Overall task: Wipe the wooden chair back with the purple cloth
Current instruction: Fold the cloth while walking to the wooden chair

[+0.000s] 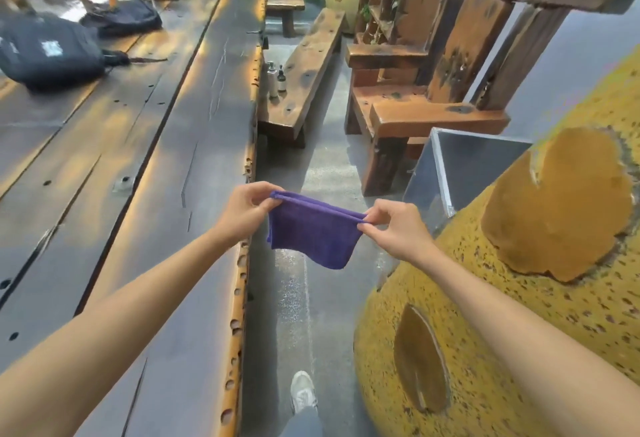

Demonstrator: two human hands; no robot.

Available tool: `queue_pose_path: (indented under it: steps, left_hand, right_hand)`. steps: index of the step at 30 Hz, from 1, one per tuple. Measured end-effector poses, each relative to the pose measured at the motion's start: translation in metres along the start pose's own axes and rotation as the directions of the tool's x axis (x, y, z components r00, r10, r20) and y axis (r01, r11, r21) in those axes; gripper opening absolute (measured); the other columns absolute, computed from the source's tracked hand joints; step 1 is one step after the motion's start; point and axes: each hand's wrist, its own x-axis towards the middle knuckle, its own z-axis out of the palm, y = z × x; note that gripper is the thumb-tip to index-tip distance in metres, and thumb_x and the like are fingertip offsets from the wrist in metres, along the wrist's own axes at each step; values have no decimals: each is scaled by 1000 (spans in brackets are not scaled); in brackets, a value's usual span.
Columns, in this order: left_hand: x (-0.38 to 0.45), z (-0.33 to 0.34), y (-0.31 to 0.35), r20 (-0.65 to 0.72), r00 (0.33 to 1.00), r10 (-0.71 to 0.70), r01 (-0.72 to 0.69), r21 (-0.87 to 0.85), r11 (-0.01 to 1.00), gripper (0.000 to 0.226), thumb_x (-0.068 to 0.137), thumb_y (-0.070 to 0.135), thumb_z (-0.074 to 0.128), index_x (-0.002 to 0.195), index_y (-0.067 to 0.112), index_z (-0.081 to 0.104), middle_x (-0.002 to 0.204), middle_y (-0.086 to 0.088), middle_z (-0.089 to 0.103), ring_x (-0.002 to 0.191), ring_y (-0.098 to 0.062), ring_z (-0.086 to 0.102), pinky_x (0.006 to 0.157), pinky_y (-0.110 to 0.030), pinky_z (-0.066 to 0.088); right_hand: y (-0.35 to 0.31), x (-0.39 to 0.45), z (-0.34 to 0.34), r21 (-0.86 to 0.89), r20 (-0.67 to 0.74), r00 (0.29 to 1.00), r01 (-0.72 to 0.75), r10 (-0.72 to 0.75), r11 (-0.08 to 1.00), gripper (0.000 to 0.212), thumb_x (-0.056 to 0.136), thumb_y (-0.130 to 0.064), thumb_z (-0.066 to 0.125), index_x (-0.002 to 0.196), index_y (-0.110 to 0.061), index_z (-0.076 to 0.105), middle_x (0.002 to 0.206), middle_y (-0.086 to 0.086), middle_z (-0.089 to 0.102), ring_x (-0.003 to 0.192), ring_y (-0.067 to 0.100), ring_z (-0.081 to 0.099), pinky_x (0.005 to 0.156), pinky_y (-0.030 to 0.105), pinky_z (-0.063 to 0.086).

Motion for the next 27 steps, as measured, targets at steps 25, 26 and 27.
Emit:
queue_pose_path:
  steps: [25,26,27]
  left_hand:
    - [522,11,-41,6,1000,17,-18,112,994,17,99,19,63,107,23,78,97,6,78,94,-8,73,87,-40,61]
    - [546,14,-39,2,1000,26,-26,108,994,17,99,19,63,107,23,77,98,6,78,95,-8,72,87,-38,60]
    - [568,17,-36,-4,999,41,-40,108,993,17,99,19,63,108,22,77,99,6,78,95,-7,72,87,-36,60]
  right_hand:
    - [115,526,-46,-55,-22,995,101,-102,993,18,71,-17,70,73,-19,52,67,-3,60,67,24,57,66,41,50]
    - [120,547,-53,-48,-21,995,97,-99,994,17,72,-16,70,77,-19,54,70,-4,62,68,23,58,66,39,50]
    - [124,567,-60,-32,-32,995,93,-94,995,16,73,-15,70,82,-19,56,73,-5,63,69,20,59,66,36,49]
